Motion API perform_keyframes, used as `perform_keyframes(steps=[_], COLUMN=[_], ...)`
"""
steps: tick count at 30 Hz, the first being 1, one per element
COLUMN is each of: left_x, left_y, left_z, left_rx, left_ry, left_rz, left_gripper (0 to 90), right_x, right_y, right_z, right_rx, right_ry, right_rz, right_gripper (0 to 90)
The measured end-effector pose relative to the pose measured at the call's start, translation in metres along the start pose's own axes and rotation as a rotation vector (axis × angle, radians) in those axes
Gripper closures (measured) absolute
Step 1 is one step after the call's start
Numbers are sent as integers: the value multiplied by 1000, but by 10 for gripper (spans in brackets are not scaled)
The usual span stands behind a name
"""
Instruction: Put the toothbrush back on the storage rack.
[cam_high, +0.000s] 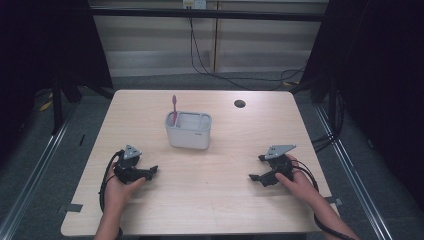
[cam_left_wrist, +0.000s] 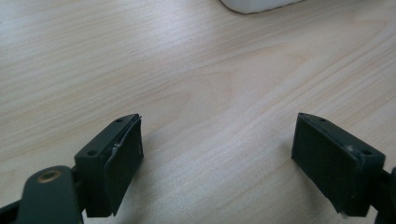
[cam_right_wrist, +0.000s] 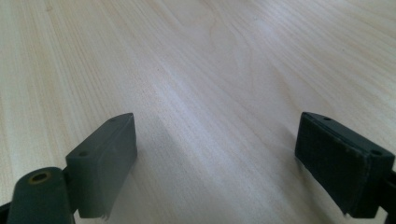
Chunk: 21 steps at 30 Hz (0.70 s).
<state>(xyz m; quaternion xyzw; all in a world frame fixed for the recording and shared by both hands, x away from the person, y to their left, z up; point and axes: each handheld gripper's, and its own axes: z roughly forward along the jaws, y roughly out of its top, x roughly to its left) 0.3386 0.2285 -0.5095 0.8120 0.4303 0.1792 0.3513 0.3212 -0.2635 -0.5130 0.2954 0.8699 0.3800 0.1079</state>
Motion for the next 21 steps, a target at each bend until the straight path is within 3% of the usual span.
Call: perform_keyframes(steps=[21], left_x=[0], left_y=[0], left_z=[1], left_rx=[-1], left_ry=[0], left_rz=[-4], left_gripper=[150], right_x=[0], right_y=[0], right_z=[0], right_rx=[-1], right_ry=[0], right_rz=[1], right_gripper=[125])
